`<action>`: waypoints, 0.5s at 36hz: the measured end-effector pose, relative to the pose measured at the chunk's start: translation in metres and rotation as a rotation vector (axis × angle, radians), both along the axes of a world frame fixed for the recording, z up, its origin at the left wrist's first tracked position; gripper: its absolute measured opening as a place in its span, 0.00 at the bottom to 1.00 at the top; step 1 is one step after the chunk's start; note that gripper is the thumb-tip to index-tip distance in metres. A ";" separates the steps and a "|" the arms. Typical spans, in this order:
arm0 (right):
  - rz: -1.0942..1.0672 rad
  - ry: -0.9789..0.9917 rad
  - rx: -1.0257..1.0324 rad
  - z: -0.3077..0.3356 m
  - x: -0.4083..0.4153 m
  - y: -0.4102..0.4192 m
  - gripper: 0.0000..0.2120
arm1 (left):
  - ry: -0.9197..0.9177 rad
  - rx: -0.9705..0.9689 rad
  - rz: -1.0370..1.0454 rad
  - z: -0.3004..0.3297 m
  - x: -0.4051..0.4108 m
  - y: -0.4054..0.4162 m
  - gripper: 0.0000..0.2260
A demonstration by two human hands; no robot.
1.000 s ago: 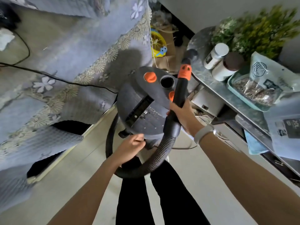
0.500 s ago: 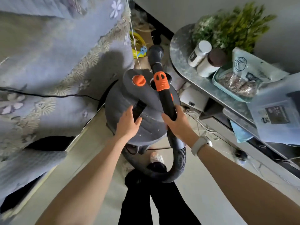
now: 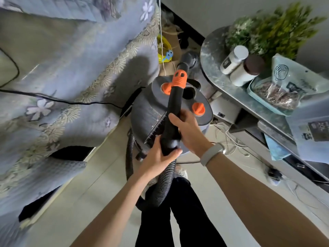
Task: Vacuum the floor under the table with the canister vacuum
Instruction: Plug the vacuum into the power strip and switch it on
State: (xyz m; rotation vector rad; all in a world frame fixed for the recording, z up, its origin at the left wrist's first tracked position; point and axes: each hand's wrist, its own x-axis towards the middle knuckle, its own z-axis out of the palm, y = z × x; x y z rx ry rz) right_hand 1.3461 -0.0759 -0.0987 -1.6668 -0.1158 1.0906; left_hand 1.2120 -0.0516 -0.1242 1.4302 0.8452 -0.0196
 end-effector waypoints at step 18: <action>0.325 -0.033 -0.087 0.003 -0.041 0.044 0.13 | 0.154 0.053 0.135 0.002 -0.061 0.035 0.22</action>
